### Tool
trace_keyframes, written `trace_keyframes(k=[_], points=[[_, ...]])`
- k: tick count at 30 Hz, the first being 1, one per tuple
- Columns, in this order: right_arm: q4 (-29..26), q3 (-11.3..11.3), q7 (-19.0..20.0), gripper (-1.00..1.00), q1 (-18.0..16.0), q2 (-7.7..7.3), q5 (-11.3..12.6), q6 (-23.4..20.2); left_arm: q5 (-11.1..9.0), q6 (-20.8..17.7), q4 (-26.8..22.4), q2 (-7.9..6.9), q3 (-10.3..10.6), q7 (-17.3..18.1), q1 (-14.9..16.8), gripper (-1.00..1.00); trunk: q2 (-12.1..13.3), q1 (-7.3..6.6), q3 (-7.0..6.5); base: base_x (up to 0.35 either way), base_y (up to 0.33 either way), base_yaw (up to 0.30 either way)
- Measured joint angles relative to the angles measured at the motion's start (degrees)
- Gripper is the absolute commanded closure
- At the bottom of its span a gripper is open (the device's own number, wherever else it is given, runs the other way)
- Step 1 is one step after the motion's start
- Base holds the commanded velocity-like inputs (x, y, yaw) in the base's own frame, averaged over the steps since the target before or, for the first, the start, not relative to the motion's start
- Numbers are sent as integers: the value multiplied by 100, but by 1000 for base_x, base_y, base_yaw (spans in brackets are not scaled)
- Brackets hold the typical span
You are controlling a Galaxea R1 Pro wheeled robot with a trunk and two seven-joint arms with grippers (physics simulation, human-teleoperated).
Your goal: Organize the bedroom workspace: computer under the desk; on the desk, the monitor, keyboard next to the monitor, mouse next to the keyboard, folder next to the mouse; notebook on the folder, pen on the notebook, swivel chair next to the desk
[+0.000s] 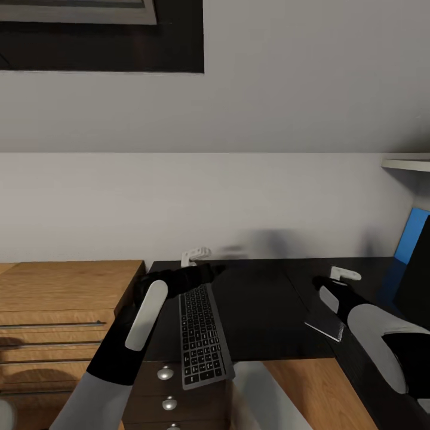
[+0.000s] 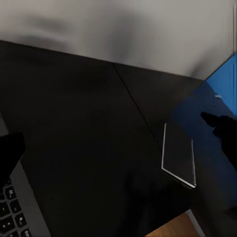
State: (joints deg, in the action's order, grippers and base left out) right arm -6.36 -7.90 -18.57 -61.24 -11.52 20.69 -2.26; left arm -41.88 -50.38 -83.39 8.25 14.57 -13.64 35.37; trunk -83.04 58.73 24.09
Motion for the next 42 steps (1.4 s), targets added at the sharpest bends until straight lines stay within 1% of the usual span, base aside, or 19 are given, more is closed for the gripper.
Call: trace_keyframes(k=[3,4,6,9,14,19,21,23,28,38,42], points=[[-4,3,41,-100,-1,-133,143,-281,-50,-1,-14,0,0,-2,0,-100,0,-1,0,101,0,0],[-20,5,55,-100,-1,-198,198,-555,-70,-1,-19,-5,0,-3,0,-100,0,-2,0,229,0,0],[-29,4,62,-100,-1,-229,244,-693,-83,-2,-18,-7,1,-3,1,-100,0,-3,0,268,0,0],[-40,4,68,-100,-1,-252,336,-810,-97,-7,-9,-8,-4,-3,0,-100,0,-2,0,202,0,0],[-43,4,72,-100,-1,-258,376,-892,-93,-8,-17,-9,-7,2,-3,-100,0,0,0,60,0,0],[-44,4,74,-100,-1,-260,441,-903,-128,-14,-206,-9,-5,5,-1,-100,0,0,0,10,0,0],[-45,5,75,-100,-1,-260,455,-912,-255,-16,-305,-9,-6,4,-2,-100,-79,43,35,3,0,0],[-45,5,75,-100,-1,-260,458,-914,-331,-16,-330,-9,-7,0,-1,-100,-159,87,71,2,0,0],[-44,5,75,-100,-1,-260,463,-916,-442,-17,-363,-11,-11,-9,0,-100,-359,197,161,0,0,0],[-42,6,79,-100,-1,-272,467,-902,-485,-26,-376,-84,-24,-20,1,-100,-761,417,341,0,0,0],[-38,1,82,-100,-1,-272,471,-874,-487,-25,-375,-92,-22,-20,-2,-100,-921,505,413,0,0,0]])
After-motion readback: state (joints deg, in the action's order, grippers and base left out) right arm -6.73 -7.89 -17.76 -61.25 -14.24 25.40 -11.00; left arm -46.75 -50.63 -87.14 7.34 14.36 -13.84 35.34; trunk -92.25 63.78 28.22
